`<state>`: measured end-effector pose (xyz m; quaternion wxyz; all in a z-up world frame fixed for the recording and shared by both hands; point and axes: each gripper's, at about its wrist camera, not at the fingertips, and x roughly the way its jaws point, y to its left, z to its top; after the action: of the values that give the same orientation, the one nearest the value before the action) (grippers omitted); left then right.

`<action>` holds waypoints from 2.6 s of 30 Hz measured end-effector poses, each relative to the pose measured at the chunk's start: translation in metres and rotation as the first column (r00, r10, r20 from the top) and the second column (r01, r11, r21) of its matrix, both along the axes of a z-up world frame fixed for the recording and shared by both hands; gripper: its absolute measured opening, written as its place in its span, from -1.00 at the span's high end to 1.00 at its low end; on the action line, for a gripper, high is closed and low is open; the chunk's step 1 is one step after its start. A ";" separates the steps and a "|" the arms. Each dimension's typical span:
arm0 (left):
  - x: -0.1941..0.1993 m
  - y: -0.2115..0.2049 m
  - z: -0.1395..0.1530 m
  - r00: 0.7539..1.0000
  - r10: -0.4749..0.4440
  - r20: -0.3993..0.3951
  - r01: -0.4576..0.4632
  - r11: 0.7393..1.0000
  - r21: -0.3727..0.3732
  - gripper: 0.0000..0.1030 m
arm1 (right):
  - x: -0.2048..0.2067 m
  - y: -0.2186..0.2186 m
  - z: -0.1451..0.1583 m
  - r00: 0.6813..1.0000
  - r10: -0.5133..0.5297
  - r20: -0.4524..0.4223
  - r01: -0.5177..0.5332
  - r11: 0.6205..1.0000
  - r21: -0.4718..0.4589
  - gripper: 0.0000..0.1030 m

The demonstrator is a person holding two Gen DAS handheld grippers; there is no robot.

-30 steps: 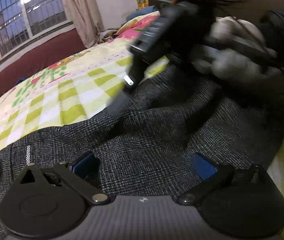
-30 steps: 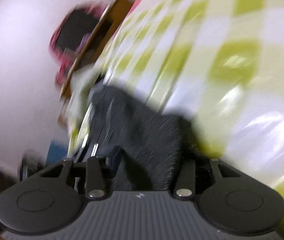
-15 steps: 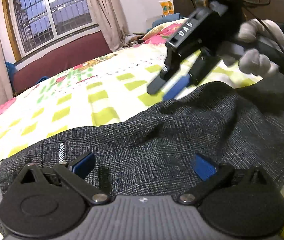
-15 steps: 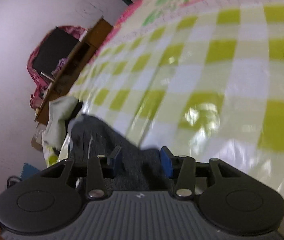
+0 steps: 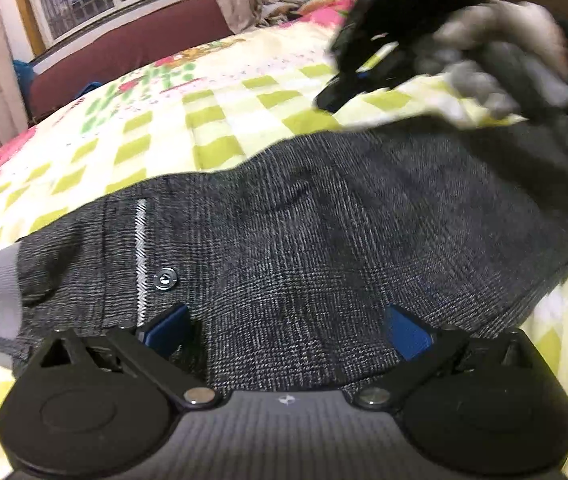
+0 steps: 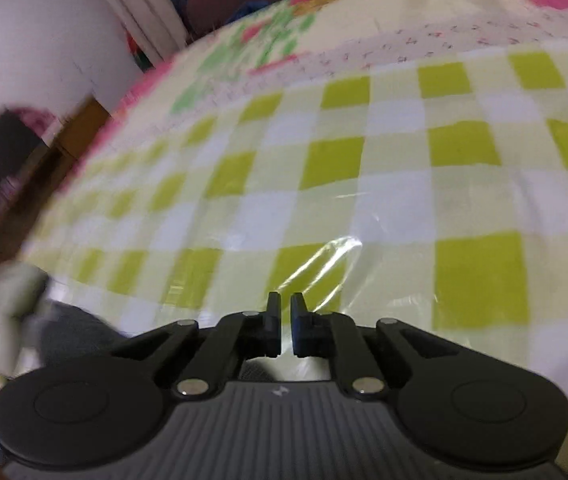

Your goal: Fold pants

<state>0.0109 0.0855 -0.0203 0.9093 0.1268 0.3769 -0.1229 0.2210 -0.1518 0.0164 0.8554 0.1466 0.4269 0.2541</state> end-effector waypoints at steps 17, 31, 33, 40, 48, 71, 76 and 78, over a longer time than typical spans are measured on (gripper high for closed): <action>-0.037 -0.073 0.001 0.988 -0.150 0.037 0.140 0.972 0.188 -1.00 | -0.251 -0.306 -0.011 0.584 -0.812 -0.030 0.810 0.579 0.098 0.53; -0.031 -0.176 0.019 0.916 -0.399 0.048 0.384 0.904 0.188 -1.00 | -0.254 -0.369 -0.044 0.355 -0.924 -0.143 0.902 0.299 0.310 0.37; -0.031 -0.181 0.018 0.912 -0.408 0.036 0.395 0.900 0.184 -1.00 | -0.256 -0.370 -0.048 0.343 -0.927 -0.153 0.893 0.271 0.359 0.34; -0.033 -0.196 0.023 0.899 -0.436 0.043 0.423 0.889 0.174 -1.00 | -0.256 -0.384 -0.052 0.289 -0.940 -0.180 0.899 0.202 0.388 0.86; -0.035 -0.199 0.020 0.896 -0.441 0.057 0.426 0.888 0.174 -1.00 | -0.257 -0.382 -0.054 0.288 -0.947 -0.141 0.899 0.217 0.380 0.81; -0.034 -0.064 0.036 0.975 -0.213 0.070 0.219 0.972 -0.090 -1.00 | -0.123 -0.015 0.062 0.949 -0.243 0.202 0.244 0.970 0.023 0.85; -0.038 0.008 0.038 0.999 -0.017 0.049 0.024 0.988 -0.155 -1.00 | -0.111 0.084 0.047 0.986 -0.057 0.157 0.063 0.998 -0.031 0.85; -0.042 0.036 0.039 0.997 0.064 0.050 -0.054 0.981 -0.189 -1.00 | -0.108 0.121 0.043 0.987 0.008 0.163 0.004 0.997 -0.075 0.85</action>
<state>-0.0315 0.1210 0.0188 0.9305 0.0330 0.3418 -0.1272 0.1130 -0.0306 0.0598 0.8922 0.0927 0.3647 0.2499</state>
